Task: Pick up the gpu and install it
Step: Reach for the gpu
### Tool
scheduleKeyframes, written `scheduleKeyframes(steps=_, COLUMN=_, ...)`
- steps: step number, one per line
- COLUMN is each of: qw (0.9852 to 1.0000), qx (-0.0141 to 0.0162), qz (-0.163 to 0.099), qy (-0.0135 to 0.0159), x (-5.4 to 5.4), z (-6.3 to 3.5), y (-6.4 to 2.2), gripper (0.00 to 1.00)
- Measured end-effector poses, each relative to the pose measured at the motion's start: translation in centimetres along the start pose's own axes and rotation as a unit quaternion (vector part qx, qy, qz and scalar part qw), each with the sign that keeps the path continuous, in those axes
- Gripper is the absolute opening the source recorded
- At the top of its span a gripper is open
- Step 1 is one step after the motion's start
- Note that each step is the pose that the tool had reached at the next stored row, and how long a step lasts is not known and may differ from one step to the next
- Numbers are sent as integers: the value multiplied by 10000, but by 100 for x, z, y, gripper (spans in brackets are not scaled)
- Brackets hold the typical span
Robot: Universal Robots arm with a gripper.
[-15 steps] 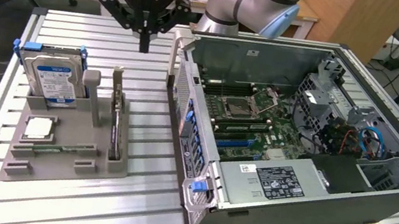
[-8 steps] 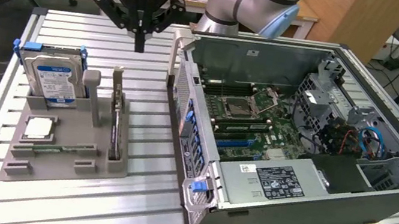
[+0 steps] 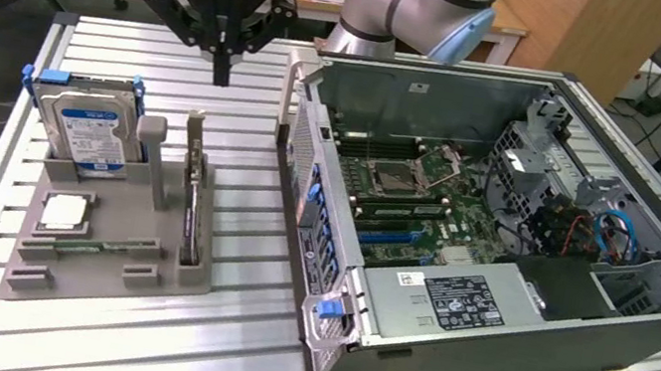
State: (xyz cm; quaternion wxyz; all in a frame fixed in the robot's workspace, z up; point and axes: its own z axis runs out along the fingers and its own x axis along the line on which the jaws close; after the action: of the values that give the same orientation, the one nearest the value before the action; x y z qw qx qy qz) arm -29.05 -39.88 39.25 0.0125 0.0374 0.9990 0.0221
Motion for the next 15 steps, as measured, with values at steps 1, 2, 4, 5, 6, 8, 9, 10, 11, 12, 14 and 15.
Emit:
scheduleKeyframes(steps=1, qw=10000, qx=0, qz=0, qy=0, x=11, z=0, y=-1, gripper=11)
scheduleKeyframes(steps=2, qw=10000, qx=0, qz=0, qy=0, x=21, z=-1, y=-2, gripper=11)
scheduleKeyframes(steps=4, qw=10000, qx=0, qz=0, qy=0, x=42, z=-1, y=-3, gripper=11)
scheduleKeyframes(steps=5, qw=10000, qx=0, qz=0, qy=0, x=52, z=-1, y=-4, gripper=11)
scheduleKeyframes(steps=6, qw=10000, qx=0, qz=0, qy=0, x=62, z=-2, y=-5, gripper=11)
scheduleKeyframes(steps=8, qw=10000, qx=0, qz=0, qy=0, x=83, z=-2, y=-6, gripper=11)
scheduleKeyframes(steps=9, qw=10000, qx=0, qz=0, qy=0, x=94, z=-3, y=-7, gripper=11)
scheduleKeyframes(steps=10, qw=10000, qx=0, qz=0, qy=0, x=105, z=-3, y=-8, gripper=11)
scheduleKeyframes(steps=11, qw=10000, qx=0, qz=0, qy=0, x=115, z=-3, y=-9, gripper=11)
scheduleKeyframes(steps=12, qw=10000, qx=0, qz=0, qy=0, x=125, z=-3, y=-9, gripper=11)
scheduleKeyframes(steps=14, qw=10000, qx=0, qz=0, qy=0, x=144, z=-4, y=-11, gripper=11)
scheduleKeyframes(steps=15, qw=10000, qx=0, qz=0, qy=0, x=155, z=-4, y=-11, gripper=11)
